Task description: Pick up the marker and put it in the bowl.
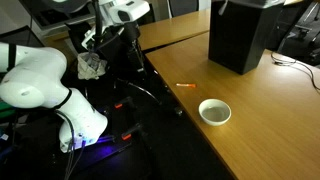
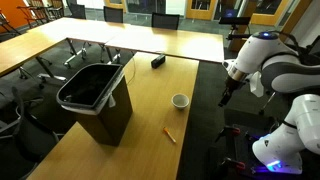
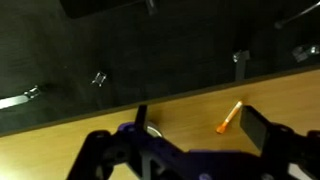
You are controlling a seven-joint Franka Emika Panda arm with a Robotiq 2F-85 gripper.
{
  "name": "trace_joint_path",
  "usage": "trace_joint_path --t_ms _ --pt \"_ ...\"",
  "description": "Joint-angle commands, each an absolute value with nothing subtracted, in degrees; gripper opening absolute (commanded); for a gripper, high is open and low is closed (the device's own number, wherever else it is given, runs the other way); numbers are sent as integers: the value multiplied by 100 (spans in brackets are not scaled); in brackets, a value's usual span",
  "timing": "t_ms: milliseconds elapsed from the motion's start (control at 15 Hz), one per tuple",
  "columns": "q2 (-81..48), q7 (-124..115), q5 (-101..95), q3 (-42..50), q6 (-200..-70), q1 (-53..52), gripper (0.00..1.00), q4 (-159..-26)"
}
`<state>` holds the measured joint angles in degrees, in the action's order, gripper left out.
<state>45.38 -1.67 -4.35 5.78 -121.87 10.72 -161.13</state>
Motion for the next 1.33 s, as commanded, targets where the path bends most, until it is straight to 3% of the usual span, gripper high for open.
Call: trace_joint_path --t_ms 0,600,867,1267 --pt "4528 -170 -439 584 -12163 1065 100 -16162" --pt "3867 -1159 -97 206 -12331 1021 100 -15907" --pt "2854 -2218 227 -285 -12836 867 100 -15485" --pt "561 -3204 375 -627 -14701 613 100 -14665"
